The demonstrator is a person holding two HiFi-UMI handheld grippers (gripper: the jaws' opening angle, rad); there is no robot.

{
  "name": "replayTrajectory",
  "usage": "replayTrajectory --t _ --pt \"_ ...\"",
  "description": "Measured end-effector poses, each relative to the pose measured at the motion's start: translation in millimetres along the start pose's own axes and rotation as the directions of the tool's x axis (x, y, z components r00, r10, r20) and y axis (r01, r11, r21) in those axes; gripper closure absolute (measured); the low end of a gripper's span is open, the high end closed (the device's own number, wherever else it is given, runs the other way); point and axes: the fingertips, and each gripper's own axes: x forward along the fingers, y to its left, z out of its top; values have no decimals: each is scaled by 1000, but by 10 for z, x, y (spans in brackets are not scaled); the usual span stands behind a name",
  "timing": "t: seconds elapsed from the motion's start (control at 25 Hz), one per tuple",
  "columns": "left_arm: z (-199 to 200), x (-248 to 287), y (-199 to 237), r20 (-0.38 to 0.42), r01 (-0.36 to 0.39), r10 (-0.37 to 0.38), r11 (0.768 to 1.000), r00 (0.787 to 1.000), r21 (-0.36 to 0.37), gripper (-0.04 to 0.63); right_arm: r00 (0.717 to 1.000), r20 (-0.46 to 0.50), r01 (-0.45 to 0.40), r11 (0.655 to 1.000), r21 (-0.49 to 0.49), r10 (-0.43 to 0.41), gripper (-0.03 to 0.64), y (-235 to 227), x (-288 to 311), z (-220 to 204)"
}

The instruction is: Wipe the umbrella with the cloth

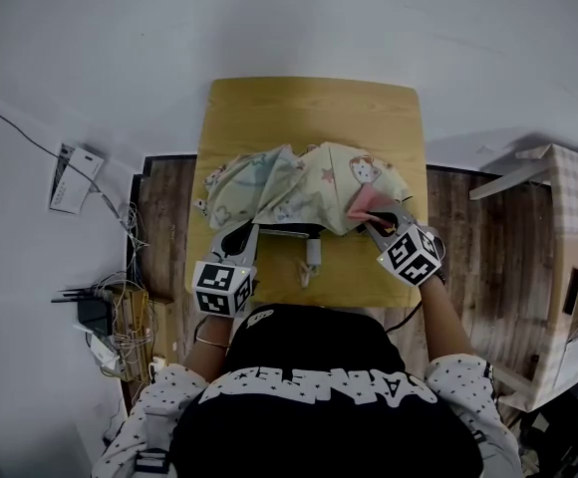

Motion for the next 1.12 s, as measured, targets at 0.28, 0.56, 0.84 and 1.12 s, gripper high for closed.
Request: replayTrajectory --t 0.28,0.56,0.84,1.12 --pt "36 -2 -28 10 -2 2 1000 1000 12 597 999 19 -28 999 -18 28 583 79 -12 33" --pt "140 -24 -29 34 3 -3 1000 999 18 595 989 147 26 998 51 -33 583 -235 -167 355" --pt "348 -119 -56 89 -14 11 999 996 36 543 931 341 42 969 243 -125 583 -548 -382 787" --pt "729 -247 -155 174 1 -15 997 985 82 522 817 535 -46 901 432 -214 583 -781 -679 1195"
